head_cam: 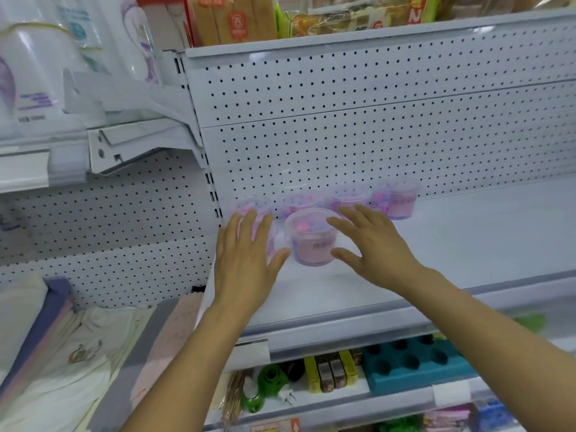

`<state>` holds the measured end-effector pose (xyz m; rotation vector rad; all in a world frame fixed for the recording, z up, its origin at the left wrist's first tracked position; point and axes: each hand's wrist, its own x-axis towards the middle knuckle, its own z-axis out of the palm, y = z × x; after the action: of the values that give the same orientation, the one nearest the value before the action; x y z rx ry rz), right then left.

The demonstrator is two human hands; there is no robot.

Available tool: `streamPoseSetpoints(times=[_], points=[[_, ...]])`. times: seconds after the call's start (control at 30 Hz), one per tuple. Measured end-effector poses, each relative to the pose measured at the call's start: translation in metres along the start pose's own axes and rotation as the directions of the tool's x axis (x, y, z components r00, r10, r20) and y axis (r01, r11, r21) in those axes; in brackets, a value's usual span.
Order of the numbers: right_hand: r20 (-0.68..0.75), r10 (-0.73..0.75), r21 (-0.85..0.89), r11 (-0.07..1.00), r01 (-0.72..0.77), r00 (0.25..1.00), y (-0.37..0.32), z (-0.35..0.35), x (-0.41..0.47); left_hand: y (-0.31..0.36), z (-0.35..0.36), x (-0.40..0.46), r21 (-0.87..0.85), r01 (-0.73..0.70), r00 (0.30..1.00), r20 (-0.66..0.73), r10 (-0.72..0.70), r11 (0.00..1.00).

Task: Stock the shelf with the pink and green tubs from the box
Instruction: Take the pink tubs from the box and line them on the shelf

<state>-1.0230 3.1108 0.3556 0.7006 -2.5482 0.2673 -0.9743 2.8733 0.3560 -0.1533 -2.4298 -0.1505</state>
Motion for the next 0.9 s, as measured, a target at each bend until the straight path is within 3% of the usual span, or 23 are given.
streamPoseSetpoints(times=[0.13, 0.27, 0.6, 0.9], points=[[-0.232, 0.066, 0.02, 0.998, -0.063, 0.97, 0.015, -0.026, -0.059, 0.061, -0.009, -0.023, -0.103, -0.079, 0.997, -0.032, 0.076, 0.992], [-0.322, 0.178, 0.056, 0.984, -0.169, 0.93, 0.044, -0.056, -0.138, 0.137, -0.009, -0.053, -0.208, -0.137, 0.99, 0.003, 0.14, 0.969], [-0.218, 0.439, -0.136, 0.871, -0.473, 0.871, 0.158, -0.132, -0.371, 0.366, 0.027, -0.13, -0.439, -0.278, 0.914, 0.153, 0.376, 0.854], [-0.164, 0.701, -0.184, 0.67, -0.72, 0.694, 0.25, -0.166, -0.565, 0.554, 0.081, -0.203, -0.614, -0.348, 0.755, 0.265, 0.6, 0.709]])
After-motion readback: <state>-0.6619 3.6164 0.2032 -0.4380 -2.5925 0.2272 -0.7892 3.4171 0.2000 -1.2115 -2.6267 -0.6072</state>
